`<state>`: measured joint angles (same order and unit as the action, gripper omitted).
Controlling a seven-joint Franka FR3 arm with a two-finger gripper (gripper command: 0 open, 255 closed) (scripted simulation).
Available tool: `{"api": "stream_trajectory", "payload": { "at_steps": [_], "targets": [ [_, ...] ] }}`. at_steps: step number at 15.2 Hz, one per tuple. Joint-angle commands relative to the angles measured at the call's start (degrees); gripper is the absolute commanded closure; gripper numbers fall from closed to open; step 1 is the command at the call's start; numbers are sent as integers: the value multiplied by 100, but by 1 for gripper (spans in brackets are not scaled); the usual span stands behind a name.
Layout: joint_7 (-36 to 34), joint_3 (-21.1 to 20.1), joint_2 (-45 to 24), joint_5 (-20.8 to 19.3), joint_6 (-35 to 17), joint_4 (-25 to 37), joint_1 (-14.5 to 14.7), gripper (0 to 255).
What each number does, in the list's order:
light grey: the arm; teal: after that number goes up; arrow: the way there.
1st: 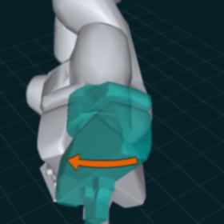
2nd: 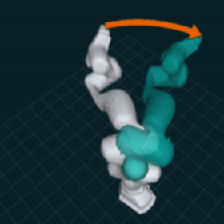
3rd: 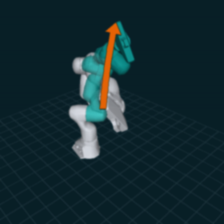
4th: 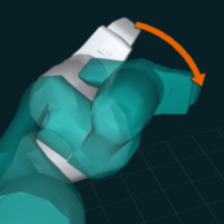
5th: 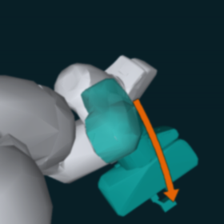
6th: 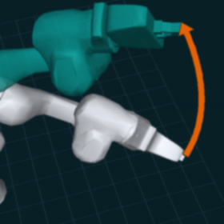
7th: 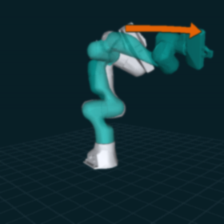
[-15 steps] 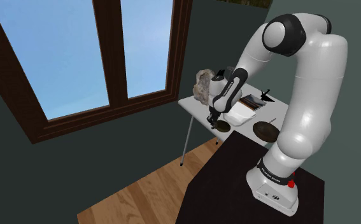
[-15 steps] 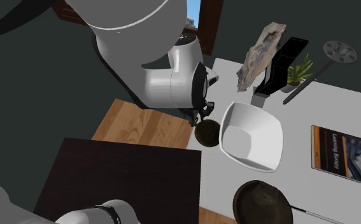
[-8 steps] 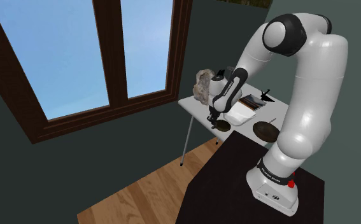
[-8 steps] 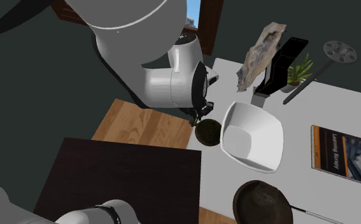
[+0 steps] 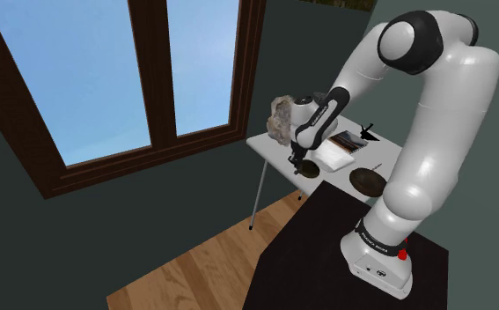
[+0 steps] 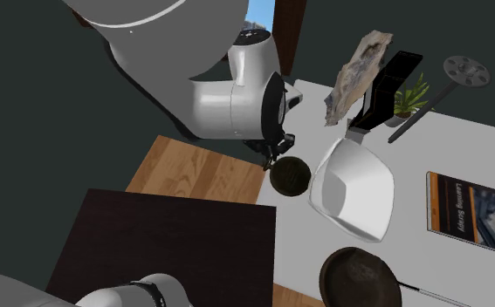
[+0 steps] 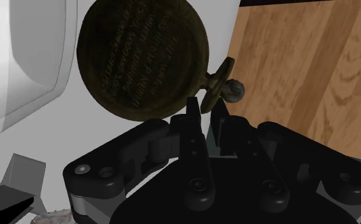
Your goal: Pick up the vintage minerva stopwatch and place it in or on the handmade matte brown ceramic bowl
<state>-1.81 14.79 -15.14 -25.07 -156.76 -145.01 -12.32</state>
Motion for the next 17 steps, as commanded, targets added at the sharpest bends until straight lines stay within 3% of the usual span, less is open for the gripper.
{"api": "stream_trajectory", "payload": {
  "at_steps": [1,17],
  "targets": [
    [64,-12,180,35,157,-20,-8,255],
    [541,8,1547,189,1329,-170,-60,255]
  ]
}}
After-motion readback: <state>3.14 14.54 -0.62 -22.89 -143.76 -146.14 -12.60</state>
